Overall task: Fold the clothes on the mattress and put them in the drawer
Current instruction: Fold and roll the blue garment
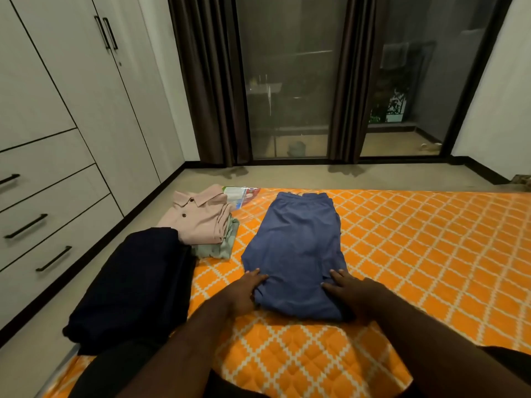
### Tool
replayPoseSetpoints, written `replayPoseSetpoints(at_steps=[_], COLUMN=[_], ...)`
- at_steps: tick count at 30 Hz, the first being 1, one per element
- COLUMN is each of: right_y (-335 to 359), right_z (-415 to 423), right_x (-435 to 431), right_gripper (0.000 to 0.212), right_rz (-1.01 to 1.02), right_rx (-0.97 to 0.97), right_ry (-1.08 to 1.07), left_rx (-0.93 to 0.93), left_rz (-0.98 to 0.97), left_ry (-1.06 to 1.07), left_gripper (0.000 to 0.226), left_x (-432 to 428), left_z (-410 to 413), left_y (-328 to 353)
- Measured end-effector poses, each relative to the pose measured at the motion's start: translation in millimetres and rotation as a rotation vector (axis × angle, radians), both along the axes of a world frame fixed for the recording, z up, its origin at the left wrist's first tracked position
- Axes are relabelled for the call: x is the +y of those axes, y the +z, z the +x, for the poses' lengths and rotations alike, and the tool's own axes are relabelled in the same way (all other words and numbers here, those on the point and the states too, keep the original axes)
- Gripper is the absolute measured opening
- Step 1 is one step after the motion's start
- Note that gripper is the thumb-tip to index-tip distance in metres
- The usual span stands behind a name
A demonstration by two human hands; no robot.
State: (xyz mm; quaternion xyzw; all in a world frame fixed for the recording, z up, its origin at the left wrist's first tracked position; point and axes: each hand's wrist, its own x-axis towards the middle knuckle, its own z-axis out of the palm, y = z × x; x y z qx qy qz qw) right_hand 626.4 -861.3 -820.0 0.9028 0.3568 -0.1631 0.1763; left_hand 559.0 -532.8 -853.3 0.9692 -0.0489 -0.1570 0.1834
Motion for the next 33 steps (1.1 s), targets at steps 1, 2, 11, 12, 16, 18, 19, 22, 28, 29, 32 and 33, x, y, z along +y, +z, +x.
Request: replayPoseSetpoints(at_steps=[1, 2, 11, 12, 16, 18, 19, 22, 28, 29, 32, 33], right_y=[1.8, 3.5, -2.0, -2.3, 2.1, 1.2, -0.1, -6.0, 5.5, 6.4, 4.2, 3.4], right_z=[1.3, 3.1, 6.6, 7.5, 10.7, 14.7, 17.0, 24.1, 29.4, 29.6, 28.6, 29.0], right_x=[-2.6, -5.1, -6.3, -5.5, -4.4, -9.2, -12.1, -17.7, -8.9, -7.5, -1.7, 0.9], right_gripper=[0.096, 0.097, 0.07, 0.068, 0.06, 0.057, 0.056, 0.049, 0.018, 0.021, 0.026, 0.028], right_rz=[0.0, -0.001, 0.171, 0.194, 0.286, 0.379, 0.433, 0.6, 0.917, 0.935, 0.941, 0.939], right_rx=[0.007, 0.021, 0.095, 0.112, 0.188, 0.235, 0.244, 0.229, 0.224, 0.223, 0.195, 0.171], right_ry=[0.012, 0.018, -0.053, -0.076, -0.148, -0.194, -0.215, -0.314, -0.58, -0.608, -0.681, -0.699], left_rx=[-0.021, -0.037, -0.174, -0.182, -0.156, -0.104, -0.075, -0.164, -0.371, -0.357, -0.364, -0.376], left_rz=[-0.042, -0.085, -0.225, -0.207, -0.095, -0.037, -0.016, -0.155, -0.649, -0.677, -0.626, -0.594], left_ry=[0.029, 0.061, 0.128, 0.12, -0.011, -0.053, -0.054, 0.027, 0.589, 0.594, 0.598, 0.607], left_gripper=[0.094, 0.09, 0.062, 0.063, 0.061, 0.071, 0.075, 0.068, 0.009, 0.011, 0.008, 0.012], left_x=[3.6, 6.2, 7.5, 9.4, 10.1, 5.1, 6.2, -2.4, -22.0, -21.0, -18.0, -17.6], left_z=[-2.0, -4.8, -7.6, -4.4, 9.2, 12.3, 13.1, 9.4, 9.7, 7.7, 8.4, 8.2], left_y=[-4.8, -8.2, -14.4, -18.0, -13.8, -8.2, -7.8, -12.1, 0.5, 4.5, 5.3, 6.3])
